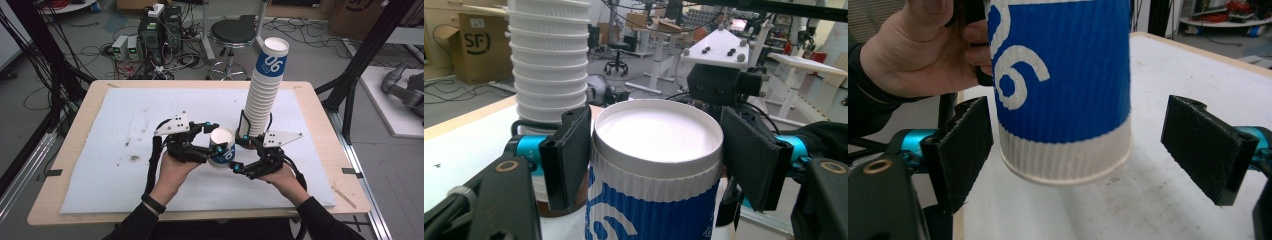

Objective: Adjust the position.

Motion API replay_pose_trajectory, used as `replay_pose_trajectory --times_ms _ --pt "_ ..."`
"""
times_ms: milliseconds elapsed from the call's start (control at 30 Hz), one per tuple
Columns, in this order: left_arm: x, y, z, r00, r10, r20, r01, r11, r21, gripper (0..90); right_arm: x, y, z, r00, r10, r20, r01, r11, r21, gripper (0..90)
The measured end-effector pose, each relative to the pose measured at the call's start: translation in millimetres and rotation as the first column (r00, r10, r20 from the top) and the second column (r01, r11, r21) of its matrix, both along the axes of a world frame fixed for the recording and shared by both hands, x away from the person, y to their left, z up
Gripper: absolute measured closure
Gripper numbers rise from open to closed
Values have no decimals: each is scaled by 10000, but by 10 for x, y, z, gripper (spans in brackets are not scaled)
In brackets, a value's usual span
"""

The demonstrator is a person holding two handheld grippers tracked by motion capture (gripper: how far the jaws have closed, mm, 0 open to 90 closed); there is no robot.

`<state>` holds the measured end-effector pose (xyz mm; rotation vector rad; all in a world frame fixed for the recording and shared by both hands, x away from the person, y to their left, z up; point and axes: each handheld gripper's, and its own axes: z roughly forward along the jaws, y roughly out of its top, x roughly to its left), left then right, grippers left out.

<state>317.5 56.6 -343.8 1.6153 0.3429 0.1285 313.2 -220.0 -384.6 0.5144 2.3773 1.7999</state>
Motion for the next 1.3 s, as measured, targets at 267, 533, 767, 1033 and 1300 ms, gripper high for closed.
replay_pose_trajectory --times_ms 267,533,767,1033,1300 --pt "-33 -85 -21 9998 -201 46 201 9997 -132 306 -23 105 -35 9999 117 -89 -118 9998 -171 137" --pt "-37 -99 -22 9995 -305 73 306 9994 -130 305 -28 122 -38 9997 220 90 -216 9990 -388 181" --pt "-20 -102 9 9982 -594 -112 597 9978 287 292 -32 108 -31 9992 342 197 -330 9979 -554 213" --pt "16 -130 75 9933 -873 -757 967 9866 1317 220 -24 96 -32 9989 404 218 -381 9947 -959 219" --pt "12 -170 75 9921 -907 -868 1077 9700 2180 234 -68 146 0 9968 623 509 -528 9840 -1701 219"
